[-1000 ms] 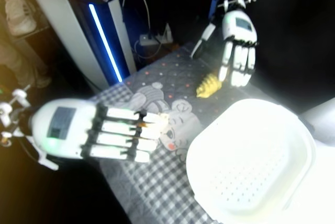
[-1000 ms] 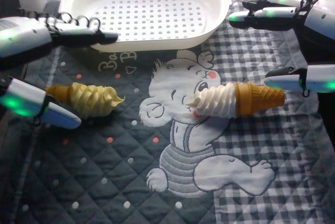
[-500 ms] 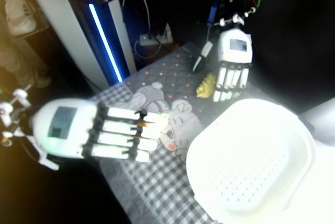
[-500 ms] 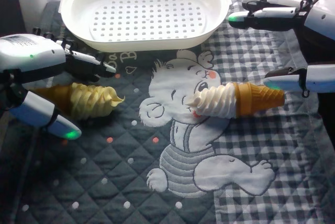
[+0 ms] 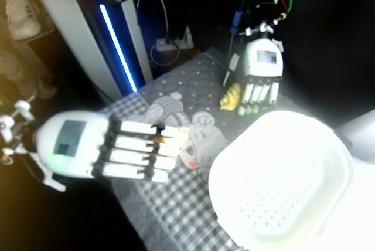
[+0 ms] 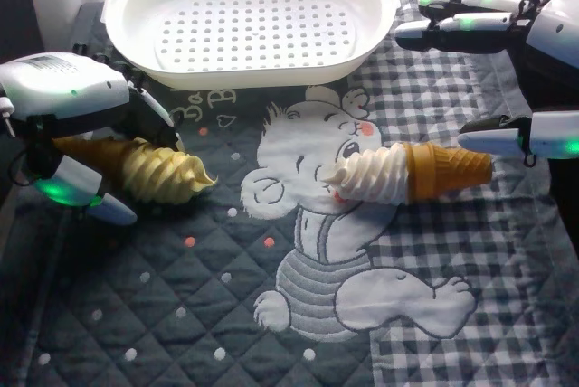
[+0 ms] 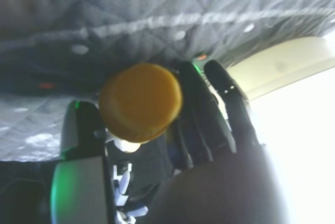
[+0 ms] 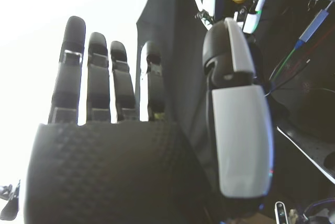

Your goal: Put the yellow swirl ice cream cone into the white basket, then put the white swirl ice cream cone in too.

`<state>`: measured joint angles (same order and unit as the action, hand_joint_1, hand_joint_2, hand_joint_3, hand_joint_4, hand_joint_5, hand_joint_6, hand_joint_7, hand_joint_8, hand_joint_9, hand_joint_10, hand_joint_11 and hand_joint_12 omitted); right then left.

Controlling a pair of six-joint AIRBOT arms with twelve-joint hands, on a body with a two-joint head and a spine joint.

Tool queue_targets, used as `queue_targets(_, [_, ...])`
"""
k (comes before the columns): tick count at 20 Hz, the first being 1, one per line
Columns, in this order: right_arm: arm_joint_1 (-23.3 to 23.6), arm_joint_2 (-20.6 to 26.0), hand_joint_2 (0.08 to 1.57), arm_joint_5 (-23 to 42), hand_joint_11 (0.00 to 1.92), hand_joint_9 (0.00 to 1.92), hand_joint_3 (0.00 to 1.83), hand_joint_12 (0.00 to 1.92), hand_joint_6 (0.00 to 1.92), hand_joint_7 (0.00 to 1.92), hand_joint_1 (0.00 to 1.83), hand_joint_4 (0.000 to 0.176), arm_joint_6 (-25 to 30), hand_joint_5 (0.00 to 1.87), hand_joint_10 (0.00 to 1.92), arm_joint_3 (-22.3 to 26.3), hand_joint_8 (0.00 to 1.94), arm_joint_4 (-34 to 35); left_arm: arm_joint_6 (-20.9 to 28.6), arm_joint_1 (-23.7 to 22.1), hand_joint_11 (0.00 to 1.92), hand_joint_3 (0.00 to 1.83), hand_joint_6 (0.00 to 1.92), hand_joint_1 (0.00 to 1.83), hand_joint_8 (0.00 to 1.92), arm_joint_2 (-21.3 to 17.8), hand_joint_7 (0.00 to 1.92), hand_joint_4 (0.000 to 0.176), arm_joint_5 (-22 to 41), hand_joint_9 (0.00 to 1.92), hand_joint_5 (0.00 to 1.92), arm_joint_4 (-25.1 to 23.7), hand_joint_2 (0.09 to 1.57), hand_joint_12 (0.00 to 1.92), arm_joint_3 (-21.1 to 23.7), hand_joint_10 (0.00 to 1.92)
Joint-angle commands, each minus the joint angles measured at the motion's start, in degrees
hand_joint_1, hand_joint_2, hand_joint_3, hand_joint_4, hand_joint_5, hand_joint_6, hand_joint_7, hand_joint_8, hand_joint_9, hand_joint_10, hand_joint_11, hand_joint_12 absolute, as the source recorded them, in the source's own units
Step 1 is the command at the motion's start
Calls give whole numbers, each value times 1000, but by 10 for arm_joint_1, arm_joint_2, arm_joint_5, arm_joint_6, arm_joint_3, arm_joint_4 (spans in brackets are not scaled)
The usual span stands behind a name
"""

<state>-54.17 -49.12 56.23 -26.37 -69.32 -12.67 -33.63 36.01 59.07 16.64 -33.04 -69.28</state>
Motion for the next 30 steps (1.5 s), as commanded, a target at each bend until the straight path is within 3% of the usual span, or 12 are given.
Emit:
queue_targets(1, [5,-2,1095,62,170,269,1,735,2,214,800,125,2,361,2,-3,4,24,-1,-4,456,7,947,1251,899,3,971,0,21,925,1069,1,1093,1383,-1,409])
queue_targets(4, [5,-2,1087,62,170,283,0,743,6,225,814,113,2,377,6,-3,6,24,0,-13,616,0,934,1227,963,-3,1001,2,37,1014,1012,12,1104,1360,-4,420])
queue_targets(7, [5,-2,1093,62,152,274,1,745,2,221,819,117,2,374,0,-3,1,24,0,-31,832,0,752,1193,1198,-16,970,0,69,915,1104,32,1058,1879,-4,1623])
queue_targets(9, [5,-2,1093,62,158,284,0,748,3,232,820,112,2,377,7,-3,5,24,0,-58,892,0,663,1198,1448,-25,975,0,92,899,1160,40,1037,1919,-5,1889])
queue_targets(10, [5,-3,1096,62,141,276,2,741,0,229,806,114,2,370,2,-3,3,24,-1,-66,629,0,729,1187,1284,-28,897,0,105,748,1121,49,1052,1911,-6,1667])
queue_targets(12, [5,-3,1084,62,158,295,0,743,6,253,818,101,2,389,9,-3,9,24,-3,-75,796,0,606,1194,1374,-35,910,0,143,831,1195,78,1023,1916,-7,1745])
queue_targets(14, [5,-3,1093,62,221,309,0,622,1,253,812,92,2,382,0,-3,2,25,-6,-83,710,4,370,1271,1086,-40,1054,0,174,907,1233,102,1042,1566,-8,1212])
queue_targets(21, [5,-14,1084,62,271,320,0,544,0,270,898,59,2,408,1,-13,0,27,-103,-161,655,0,756,1268,311,20,1350,8,163,1163,1142,209,1013,1152,-77,313])
queue_targets(25, [5,-26,1098,62,226,294,6,500,1,259,856,60,3,407,1,-22,1,23,-103,-176,862,3,551,1284,779,122,1209,0,67,1182,1138,253,1031,1263,-196,486])
queue_targets(26, [5,-29,1103,62,235,294,7,502,0,260,849,59,3,404,2,-24,2,22,-103,-179,730,8,746,1197,460,146,1028,0,42,1033,1094,258,1052,1174,-229,439])
queue_targets(28, [5,-33,1107,62,263,315,6,513,0,265,839,47,4,400,9,-28,3,18,-103,-189,555,1,98,971,88,194,902,0,-16,891,844,255,960,1078,-287,233])
queue_targets(30, [5,-39,1105,62,271,336,3,522,2,279,848,42,6,404,14,-32,6,14,-103,-197,440,0,3,870,3,230,803,0,-60,836,694,245,942,1106,-332,90])
